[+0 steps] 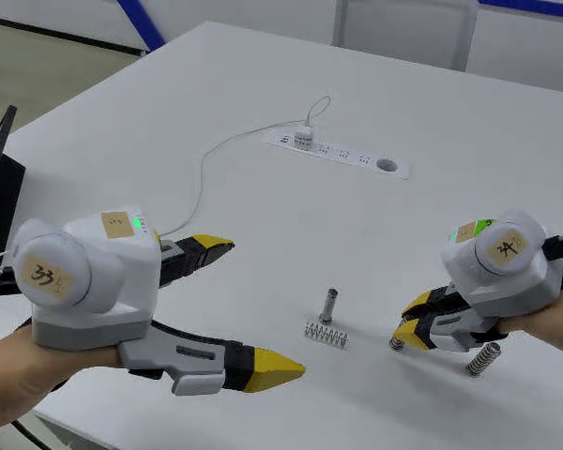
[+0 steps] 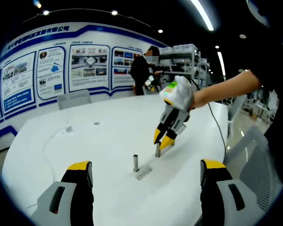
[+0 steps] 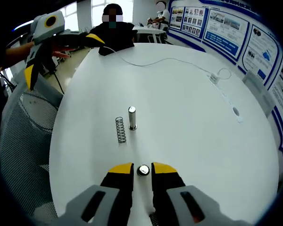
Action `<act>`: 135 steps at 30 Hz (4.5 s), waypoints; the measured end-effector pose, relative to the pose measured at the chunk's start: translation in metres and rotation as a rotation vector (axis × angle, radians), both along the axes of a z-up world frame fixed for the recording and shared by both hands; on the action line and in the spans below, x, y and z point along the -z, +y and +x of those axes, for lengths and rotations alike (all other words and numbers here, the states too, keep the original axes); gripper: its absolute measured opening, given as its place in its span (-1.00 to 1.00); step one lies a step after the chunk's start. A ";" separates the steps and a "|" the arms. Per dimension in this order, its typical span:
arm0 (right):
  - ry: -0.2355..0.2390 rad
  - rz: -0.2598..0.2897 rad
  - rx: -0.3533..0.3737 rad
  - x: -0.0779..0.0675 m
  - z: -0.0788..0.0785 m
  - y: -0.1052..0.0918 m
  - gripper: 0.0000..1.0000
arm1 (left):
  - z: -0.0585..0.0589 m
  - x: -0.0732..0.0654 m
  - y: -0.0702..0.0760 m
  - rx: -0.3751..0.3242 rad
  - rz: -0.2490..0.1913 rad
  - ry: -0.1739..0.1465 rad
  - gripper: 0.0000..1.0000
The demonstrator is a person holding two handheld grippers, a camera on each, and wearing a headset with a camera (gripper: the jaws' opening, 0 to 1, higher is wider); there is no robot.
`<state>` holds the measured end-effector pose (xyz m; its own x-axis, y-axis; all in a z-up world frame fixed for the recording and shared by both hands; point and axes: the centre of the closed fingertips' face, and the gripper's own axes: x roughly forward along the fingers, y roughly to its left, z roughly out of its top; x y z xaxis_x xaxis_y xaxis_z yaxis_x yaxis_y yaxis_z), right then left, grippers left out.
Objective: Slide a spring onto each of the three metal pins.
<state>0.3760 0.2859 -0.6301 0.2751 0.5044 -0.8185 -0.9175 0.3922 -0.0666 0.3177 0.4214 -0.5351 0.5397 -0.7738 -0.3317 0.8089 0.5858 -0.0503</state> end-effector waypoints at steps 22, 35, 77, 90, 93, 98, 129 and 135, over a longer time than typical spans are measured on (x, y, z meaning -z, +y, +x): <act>-0.115 0.170 -0.024 -0.033 -0.013 0.058 -0.62 | 0.000 0.004 0.017 -0.025 -0.016 0.037 0.90; -0.051 0.057 -0.030 0.020 -0.012 0.070 -0.61 | 0.009 0.004 0.026 -0.060 -0.040 0.045 0.89; 0.065 0.059 -0.046 0.040 -0.019 0.071 -0.80 | 0.004 0.003 0.021 -0.065 -0.021 0.044 0.87; -0.108 0.074 -0.204 -0.040 -0.038 0.051 -0.80 | -0.004 -0.008 -0.012 0.013 -0.006 0.011 0.71; -0.137 0.083 -0.226 -0.059 -0.048 0.041 -0.80 | -0.008 -0.011 -0.027 0.050 -0.015 0.008 0.59; -0.195 0.082 -0.245 -0.076 -0.058 0.027 -0.80 | -0.015 -0.013 -0.056 0.110 -0.011 -0.007 0.47; -0.302 0.033 -0.489 -0.077 -0.104 0.023 -0.80 | -0.038 0.008 -0.106 0.232 0.054 -0.016 -0.54; -0.298 0.042 -0.494 -0.077 -0.106 0.027 -0.80 | -0.043 0.011 -0.108 0.263 0.069 -0.016 -0.68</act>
